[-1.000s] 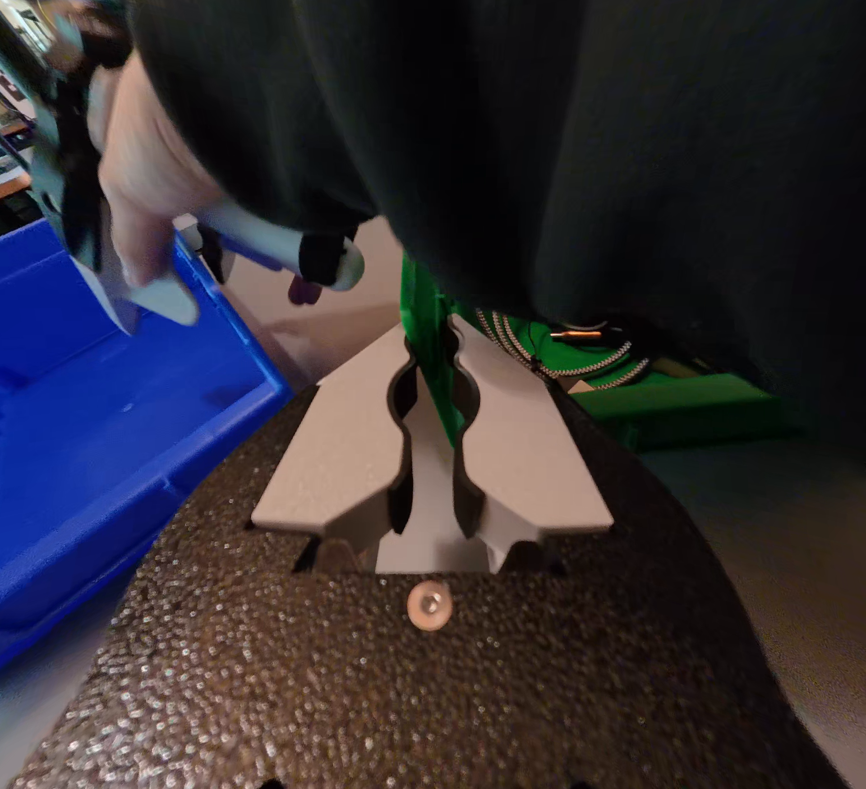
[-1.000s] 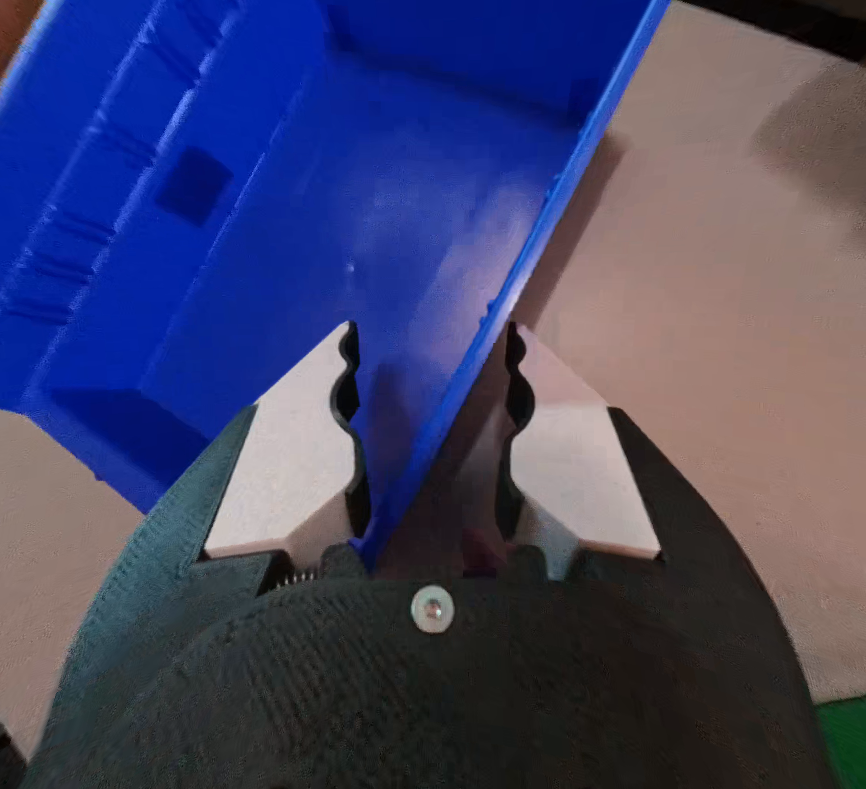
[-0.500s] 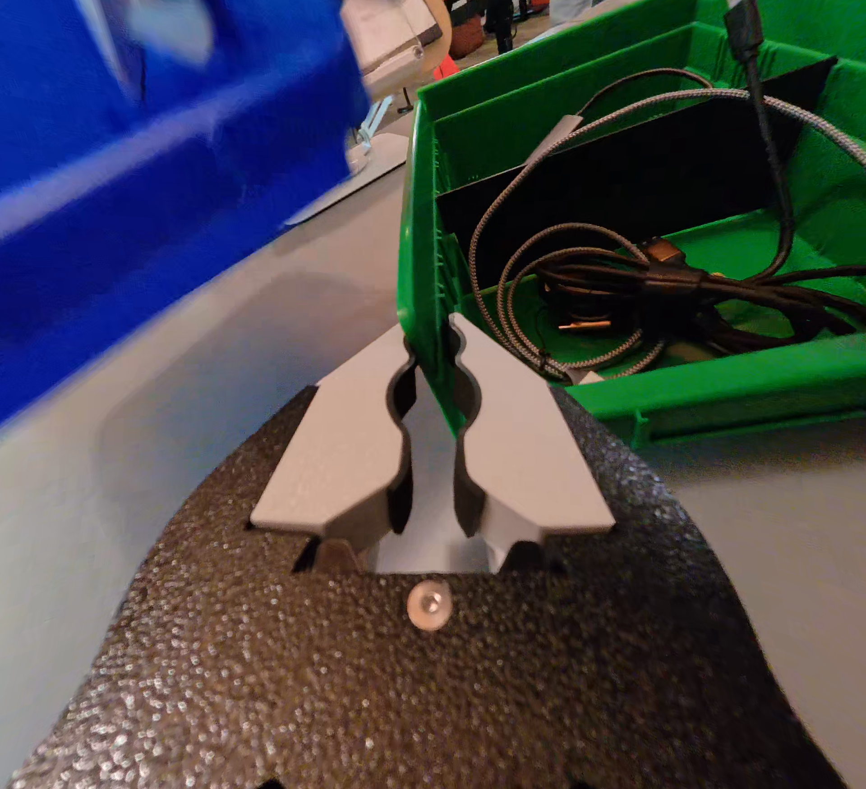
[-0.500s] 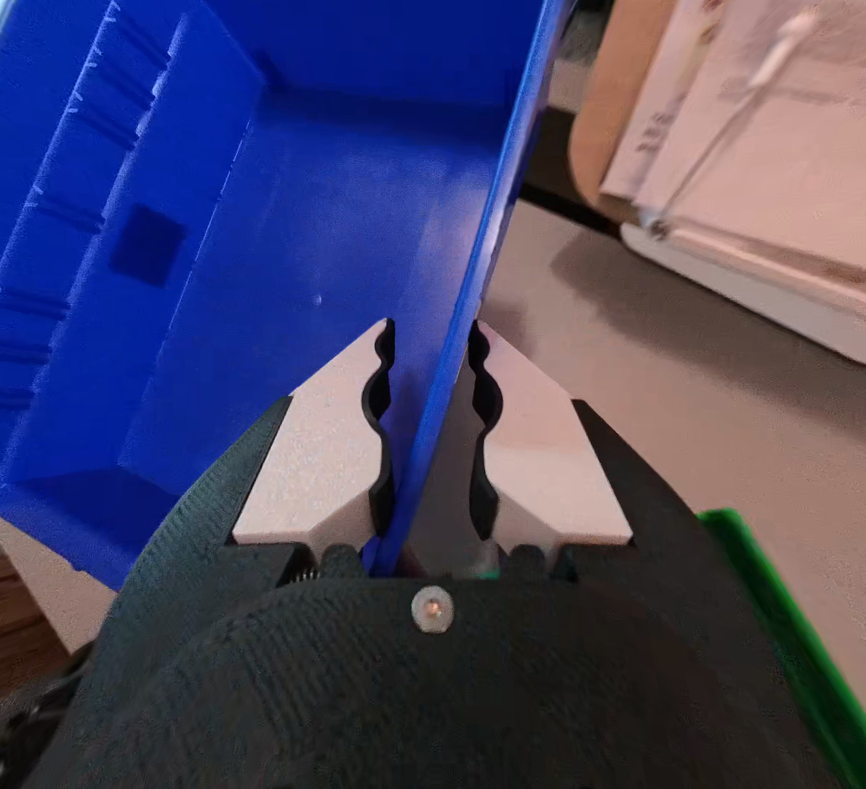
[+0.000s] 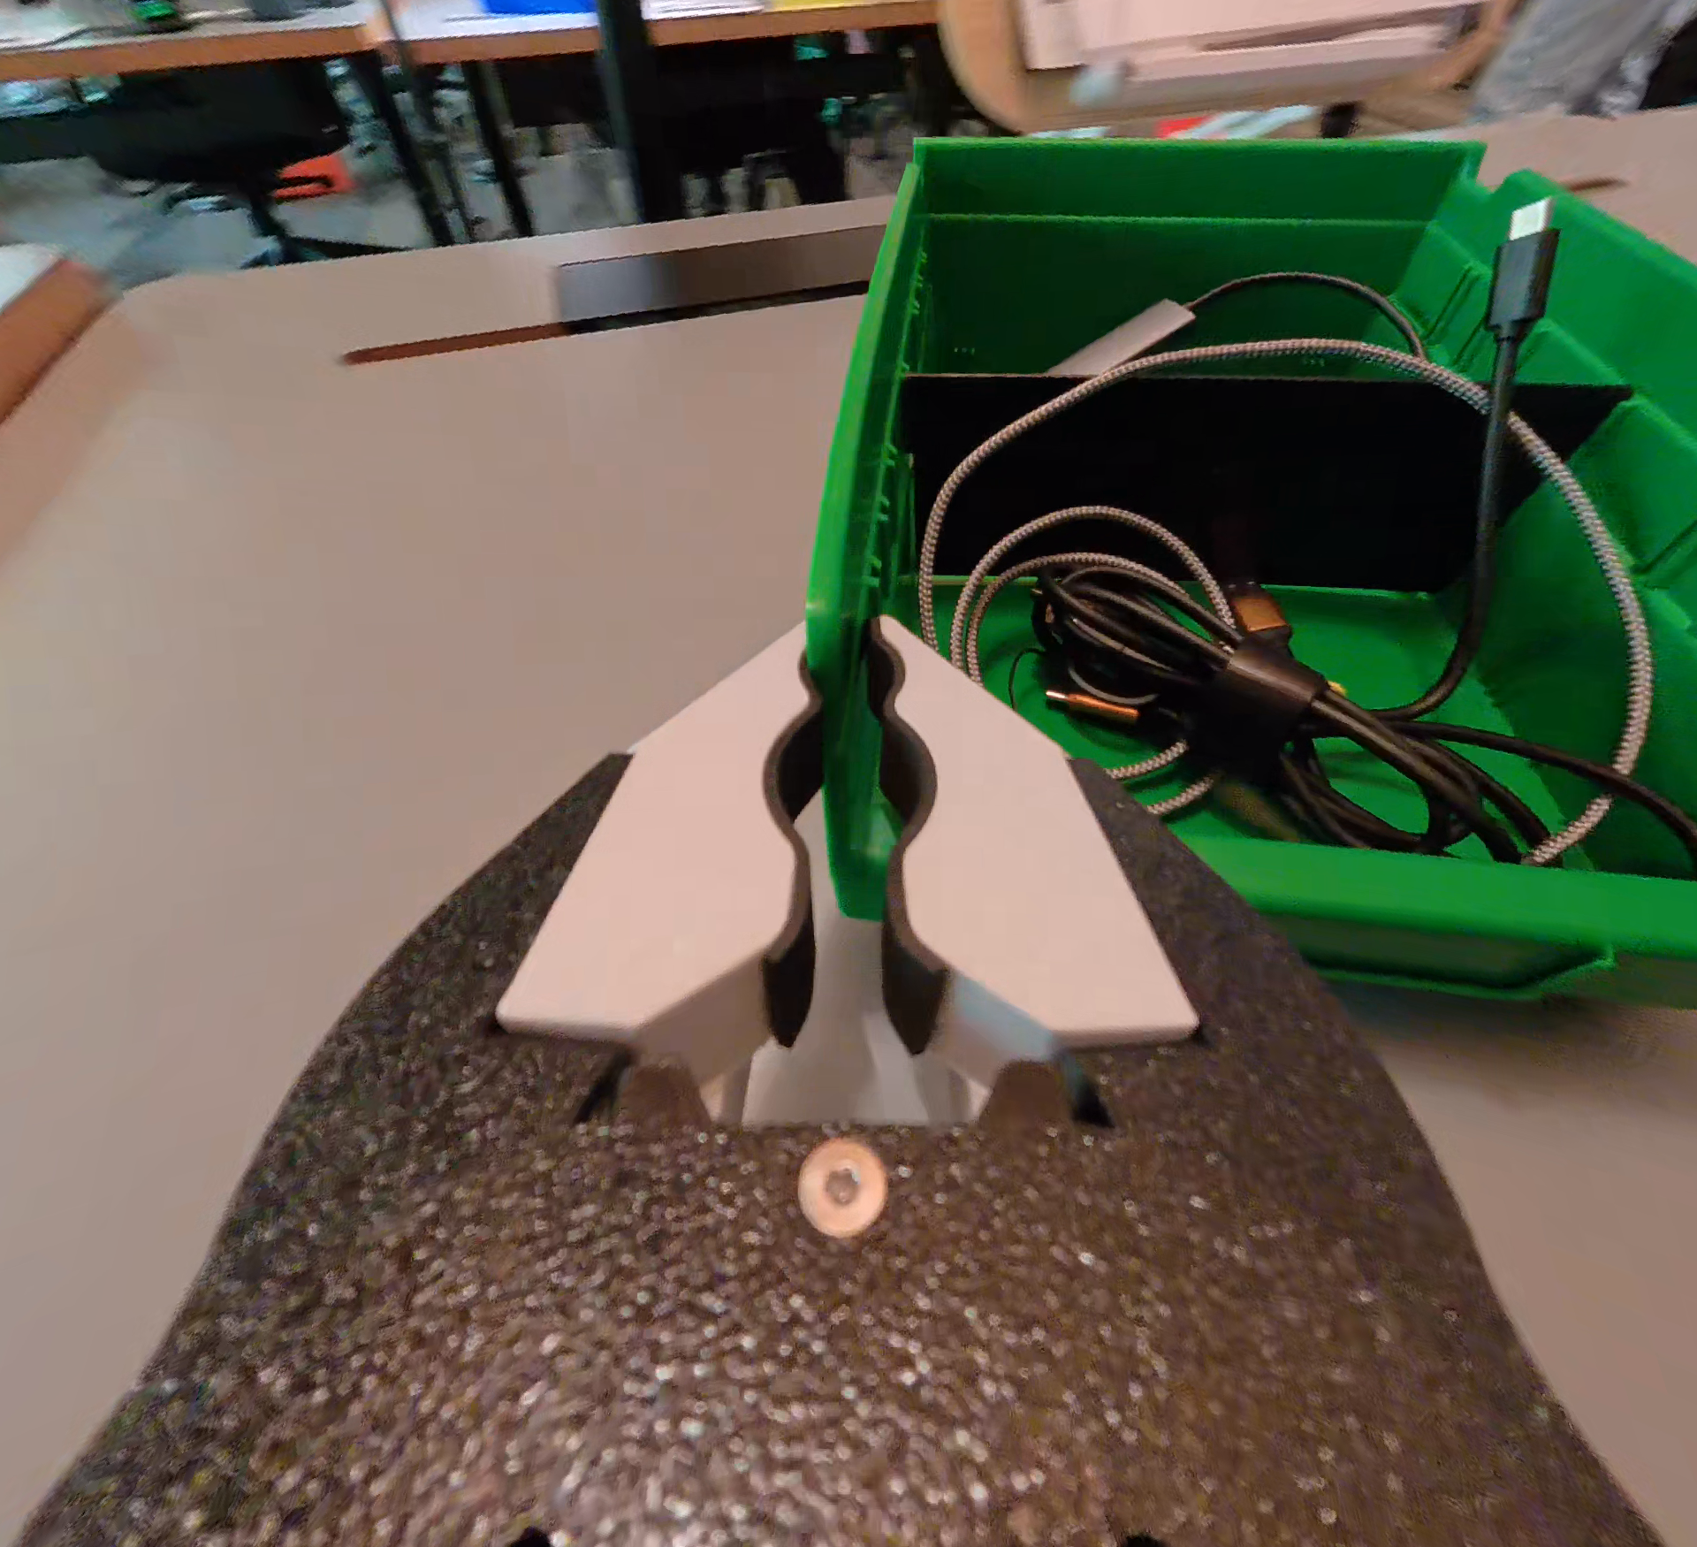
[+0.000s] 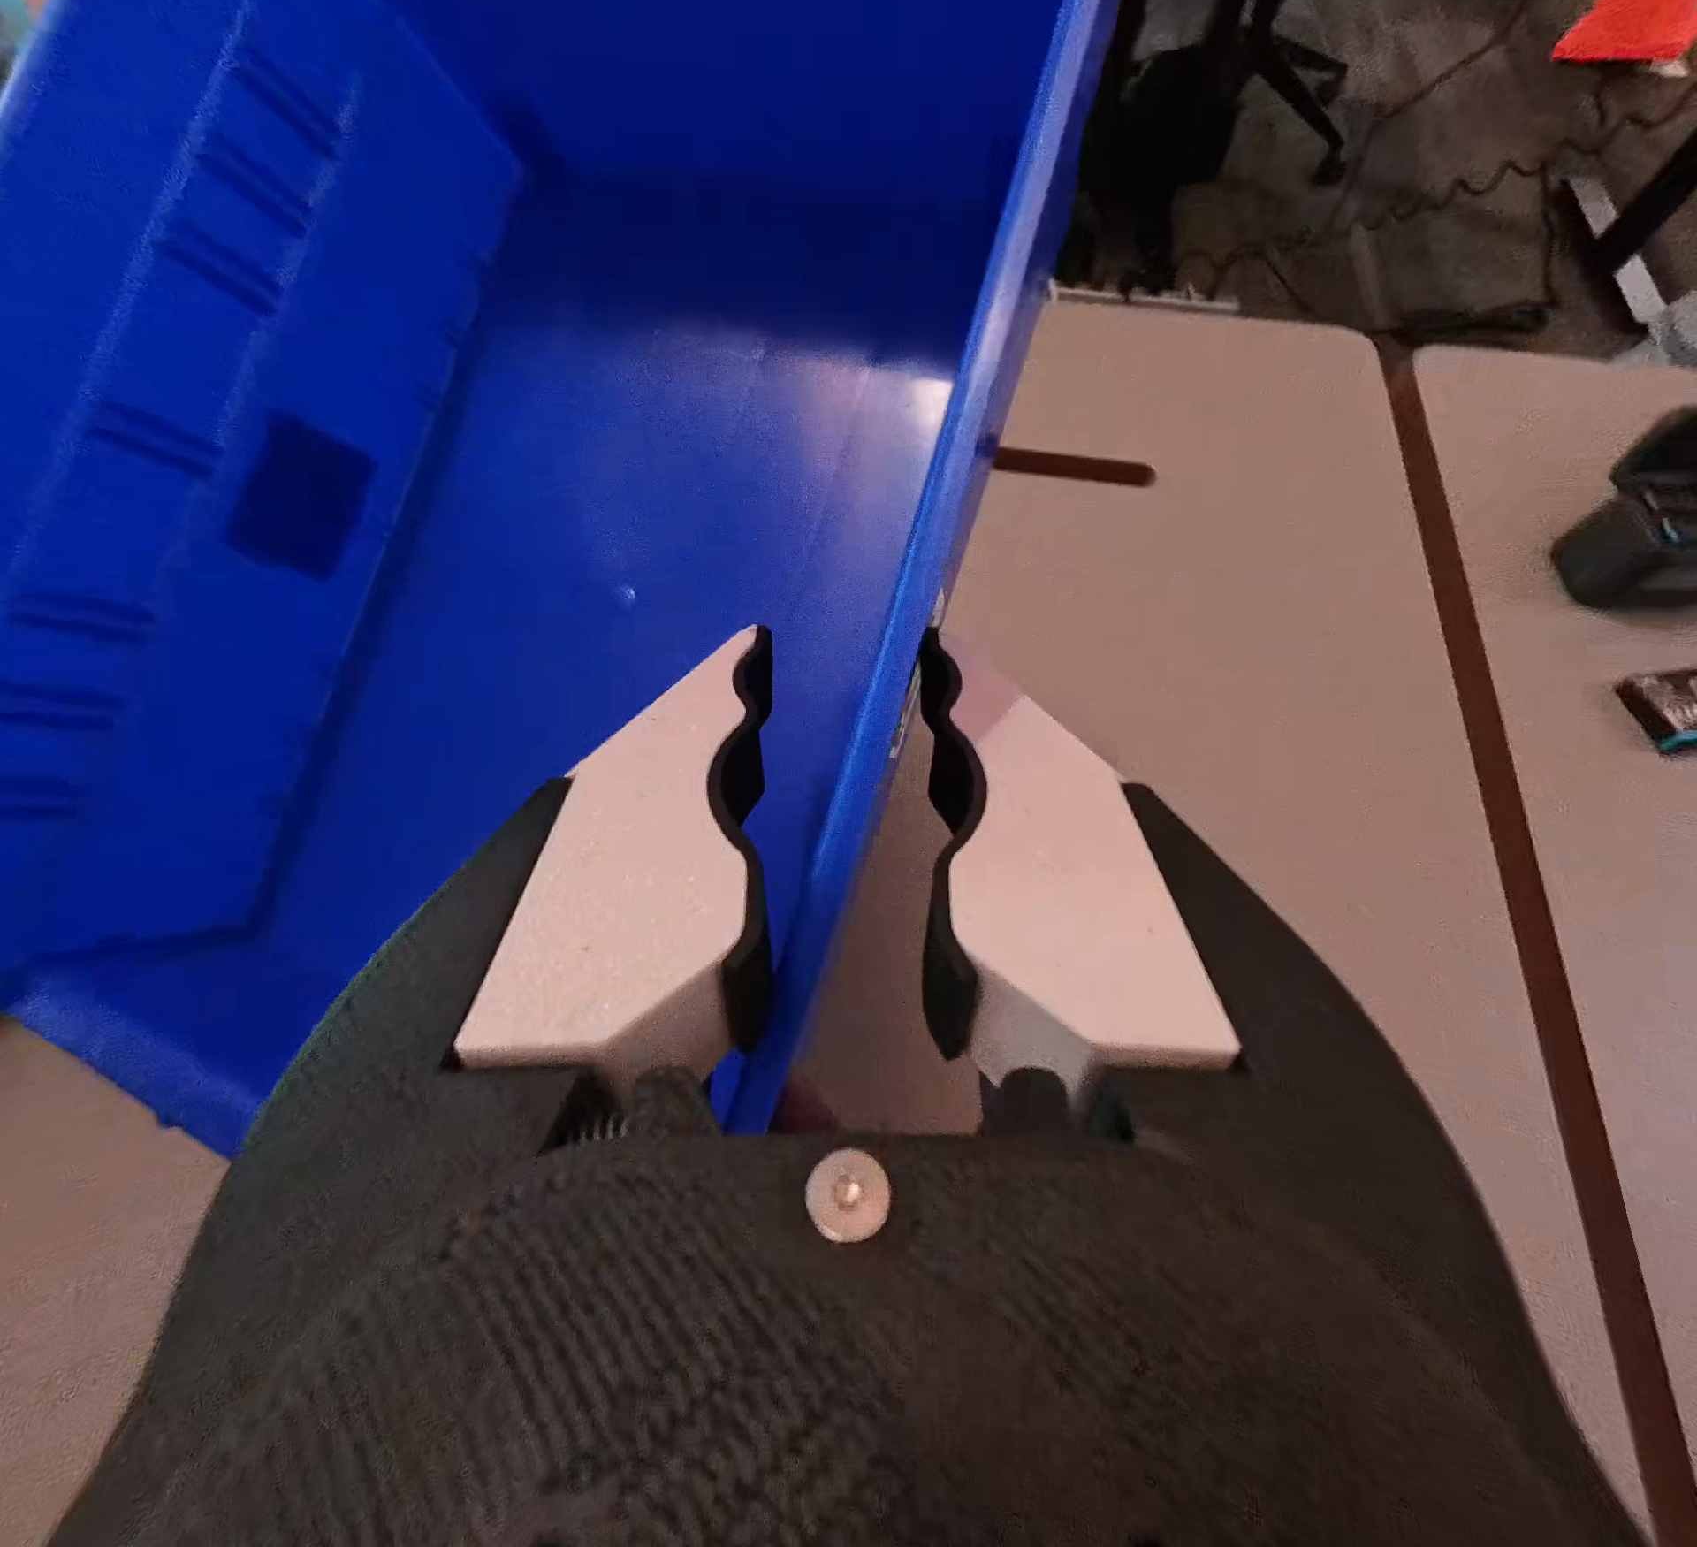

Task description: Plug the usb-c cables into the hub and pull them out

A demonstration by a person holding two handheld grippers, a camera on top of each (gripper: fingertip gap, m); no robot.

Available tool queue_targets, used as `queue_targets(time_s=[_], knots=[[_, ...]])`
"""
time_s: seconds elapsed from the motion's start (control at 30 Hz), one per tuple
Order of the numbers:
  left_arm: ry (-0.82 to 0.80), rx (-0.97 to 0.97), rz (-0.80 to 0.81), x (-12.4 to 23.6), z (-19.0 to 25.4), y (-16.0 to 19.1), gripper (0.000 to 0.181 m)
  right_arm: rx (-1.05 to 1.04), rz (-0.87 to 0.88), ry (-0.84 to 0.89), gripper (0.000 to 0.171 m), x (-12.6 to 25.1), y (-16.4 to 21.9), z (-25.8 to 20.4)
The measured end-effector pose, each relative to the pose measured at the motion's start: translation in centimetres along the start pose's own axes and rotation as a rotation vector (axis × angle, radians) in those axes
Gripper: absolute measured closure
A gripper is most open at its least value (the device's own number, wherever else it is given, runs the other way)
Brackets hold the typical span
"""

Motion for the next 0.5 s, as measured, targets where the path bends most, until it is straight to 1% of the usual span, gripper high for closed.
queue_targets(time_s=[0.13,0.27,0.4,0.5], knots=[[-0.133,0.083,0.018,1.1,-3.9,0.6,0.180,-0.067,-0.091,0.035,0.139,-1.2,5.6,4.5],[-0.247,0.109,0.017,1.9,-5.9,0.9,0.181,-0.200,-0.189,0.003,0.139,-3.9,9.3,6.7],[-0.265,0.140,0.017,2.1,-6.6,1.0,0.181,-0.237,-0.245,0.009,0.139,-6.8,10.4,7.7],[-0.291,0.111,0.013,2.0,-6.5,1.0,0.180,-0.226,-0.288,0.015,0.139,-8.6,10.5,8.5]])
Point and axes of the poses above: each gripper's, where its closed fingertips meet, x back along the fingers, y out of its underside, z = x × y across the jaws, the point moved 9 cm from there along x, back along the fingers, and after that the axes turned 3 degrees about -y, right-handed, at the moved point
